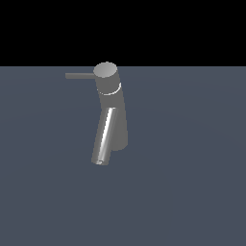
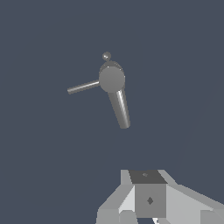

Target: Turn on the faucet by rotating a designated handle.

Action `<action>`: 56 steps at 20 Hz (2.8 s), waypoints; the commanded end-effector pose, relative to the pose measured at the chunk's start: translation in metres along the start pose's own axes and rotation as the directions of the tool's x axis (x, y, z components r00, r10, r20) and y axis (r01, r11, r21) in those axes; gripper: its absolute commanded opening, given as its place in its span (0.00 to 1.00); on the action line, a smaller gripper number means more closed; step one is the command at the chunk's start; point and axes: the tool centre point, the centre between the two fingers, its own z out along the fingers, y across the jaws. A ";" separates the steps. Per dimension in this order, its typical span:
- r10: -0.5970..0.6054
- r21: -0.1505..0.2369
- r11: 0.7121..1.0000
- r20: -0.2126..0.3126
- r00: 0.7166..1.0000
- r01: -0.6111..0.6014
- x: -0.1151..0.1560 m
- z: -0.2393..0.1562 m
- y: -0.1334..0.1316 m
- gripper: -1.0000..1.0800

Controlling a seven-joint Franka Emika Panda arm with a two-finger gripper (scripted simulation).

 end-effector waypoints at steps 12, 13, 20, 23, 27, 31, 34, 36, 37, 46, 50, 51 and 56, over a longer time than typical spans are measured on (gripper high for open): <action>0.359 0.105 0.931 -0.084 0.929 -0.350 0.013 0.059 -0.040 0.00; 0.384 0.114 0.921 -0.089 0.919 -0.374 0.015 0.063 -0.043 0.00; 0.546 0.177 0.833 -0.113 0.830 -0.524 0.031 0.090 -0.064 0.00; 0.609 0.205 0.788 -0.119 0.784 -0.581 0.039 0.101 -0.072 0.00; 0.684 0.241 0.723 -0.123 0.719 -0.647 0.050 0.114 -0.082 0.00; 0.749 0.274 0.656 -0.124 0.651 -0.703 0.063 0.126 -0.090 0.00; 0.791 0.297 0.606 -0.122 0.600 -0.738 0.072 0.134 -0.096 0.00; 0.815 0.312 0.573 -0.121 0.567 -0.758 0.078 0.139 -0.099 0.00; 0.826 0.319 0.557 -0.120 0.550 -0.767 0.081 0.141 -0.100 0.00; 0.906 0.372 0.419 -0.109 0.409 -0.828 0.108 0.159 -0.110 0.00; 0.928 0.390 0.368 -0.104 0.356 -0.844 0.118 0.165 -0.112 0.00; 0.933 0.393 0.357 -0.104 0.345 -0.847 0.120 0.166 -0.112 0.00; 0.949 0.408 0.314 -0.100 0.300 -0.857 0.129 0.171 -0.113 0.00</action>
